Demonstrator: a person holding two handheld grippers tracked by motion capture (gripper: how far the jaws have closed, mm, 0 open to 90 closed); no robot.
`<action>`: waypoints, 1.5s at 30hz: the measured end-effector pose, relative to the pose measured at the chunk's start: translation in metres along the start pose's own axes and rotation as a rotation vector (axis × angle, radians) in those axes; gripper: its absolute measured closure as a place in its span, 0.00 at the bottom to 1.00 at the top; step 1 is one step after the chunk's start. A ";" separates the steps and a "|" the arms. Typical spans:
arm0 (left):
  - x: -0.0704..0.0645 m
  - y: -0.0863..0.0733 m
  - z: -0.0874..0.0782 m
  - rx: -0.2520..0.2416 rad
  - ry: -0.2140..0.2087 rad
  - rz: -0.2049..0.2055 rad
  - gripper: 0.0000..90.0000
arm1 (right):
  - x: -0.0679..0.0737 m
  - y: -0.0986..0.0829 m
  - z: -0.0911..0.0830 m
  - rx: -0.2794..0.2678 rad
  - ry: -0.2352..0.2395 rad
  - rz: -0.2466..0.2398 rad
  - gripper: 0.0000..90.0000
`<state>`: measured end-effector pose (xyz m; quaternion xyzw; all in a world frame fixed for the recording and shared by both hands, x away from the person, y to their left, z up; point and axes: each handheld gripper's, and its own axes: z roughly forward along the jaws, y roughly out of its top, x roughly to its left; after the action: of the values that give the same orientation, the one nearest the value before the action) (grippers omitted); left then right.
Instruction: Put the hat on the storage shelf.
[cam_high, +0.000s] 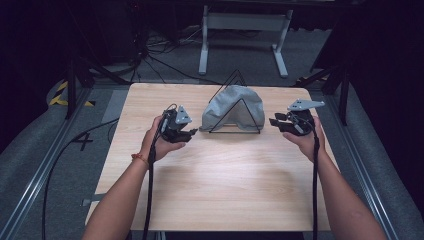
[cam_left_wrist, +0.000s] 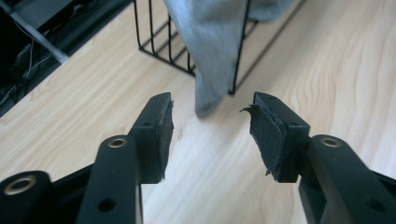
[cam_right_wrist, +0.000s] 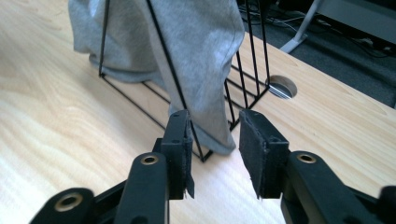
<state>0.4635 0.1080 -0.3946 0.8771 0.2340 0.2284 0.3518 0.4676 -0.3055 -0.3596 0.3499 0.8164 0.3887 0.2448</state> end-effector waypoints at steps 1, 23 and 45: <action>-0.002 -0.004 -0.003 0.003 -0.006 -0.001 0.51 | 0.001 -0.001 -0.003 0.002 -0.001 -0.003 0.70; -0.034 -0.074 -0.043 0.133 -0.087 -0.003 0.32 | 0.027 -0.072 -0.054 0.082 -0.024 -0.083 0.56; -0.043 -0.153 -0.054 0.040 -0.148 -0.205 0.23 | 0.034 -0.190 -0.088 0.101 -0.060 0.120 0.30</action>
<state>0.3609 0.2091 -0.4807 0.8698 0.3003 0.1215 0.3721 0.3147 -0.4068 -0.4663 0.4216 0.8048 0.3503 0.2277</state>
